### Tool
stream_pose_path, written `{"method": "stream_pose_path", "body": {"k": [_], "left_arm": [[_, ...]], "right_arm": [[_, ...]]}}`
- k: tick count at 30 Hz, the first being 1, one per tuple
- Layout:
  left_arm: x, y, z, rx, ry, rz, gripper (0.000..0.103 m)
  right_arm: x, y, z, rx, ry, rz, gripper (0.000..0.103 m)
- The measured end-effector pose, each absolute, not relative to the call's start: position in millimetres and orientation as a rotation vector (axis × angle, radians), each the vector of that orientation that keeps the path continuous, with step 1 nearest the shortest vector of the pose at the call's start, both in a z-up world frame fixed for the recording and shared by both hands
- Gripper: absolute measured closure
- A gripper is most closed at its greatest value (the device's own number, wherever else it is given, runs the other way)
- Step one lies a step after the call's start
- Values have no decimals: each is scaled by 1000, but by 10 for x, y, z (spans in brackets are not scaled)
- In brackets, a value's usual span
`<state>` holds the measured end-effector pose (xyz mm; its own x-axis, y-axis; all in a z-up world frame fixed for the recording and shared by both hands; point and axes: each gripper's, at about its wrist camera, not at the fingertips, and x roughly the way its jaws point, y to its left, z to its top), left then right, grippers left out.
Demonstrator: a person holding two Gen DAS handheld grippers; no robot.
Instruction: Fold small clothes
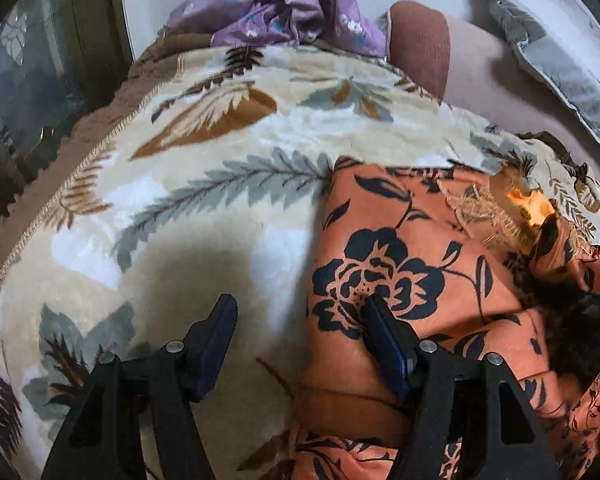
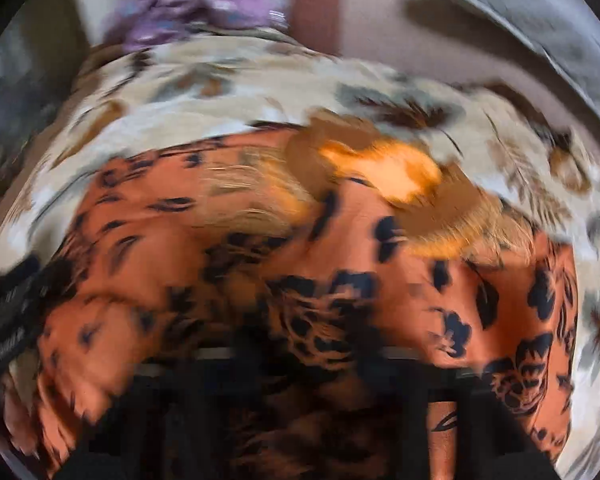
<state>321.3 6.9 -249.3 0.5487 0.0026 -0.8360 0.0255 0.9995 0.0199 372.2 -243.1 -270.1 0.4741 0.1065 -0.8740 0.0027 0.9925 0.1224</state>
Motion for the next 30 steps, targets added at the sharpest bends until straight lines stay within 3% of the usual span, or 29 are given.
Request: {"method": "stream_pose_path", "body": {"k": [1, 6, 9, 12, 16, 19, 21, 22, 23, 24, 25, 30], "left_arm": [[3213, 76, -2504, 21, 991, -12, 36], [3154, 18, -2485, 47, 961, 8, 36], [3108, -10, -2497, 48, 950, 6, 35], [3043, -86, -2471, 65, 938, -22, 34], [2928, -205, -2487, 149, 923, -21, 34], [2874, -188, -2464, 167, 914, -21, 34], [2860, -131, -2429, 150, 911, -15, 34], [2856, -109, -2415, 140, 907, -10, 34], [2850, -90, -2393, 130, 896, -3, 34], [2842, -77, -2359, 122, 875, 6, 34], [2833, -75, -2323, 119, 849, 13, 34], [2824, -70, -2181, 69, 755, 1, 34]], "right_arm": [[3690, -2513, -2622, 136, 1053, 65, 96], [3190, -3178, -1660, 242, 787, 41, 97], [2806, -3631, -1386, 354, 669, 48, 97], [2439, -4069, -1695, 453, 671, 36, 97], [2224, -4429, -2684, 655, 950, 0, 92], [2049, -4605, -2924, 751, 972, -41, 88], [1913, -4731, -2807, 755, 882, -58, 82], [1882, -4780, -2739, 754, 849, -66, 69], [1851, -4829, -2648, 758, 812, -77, 42], [1825, -4864, -2545, 764, 747, -80, 29], [1872, -4877, -2482, 756, 707, -74, 24], [2423, -4714, -2527, 671, 829, -32, 27]]}}
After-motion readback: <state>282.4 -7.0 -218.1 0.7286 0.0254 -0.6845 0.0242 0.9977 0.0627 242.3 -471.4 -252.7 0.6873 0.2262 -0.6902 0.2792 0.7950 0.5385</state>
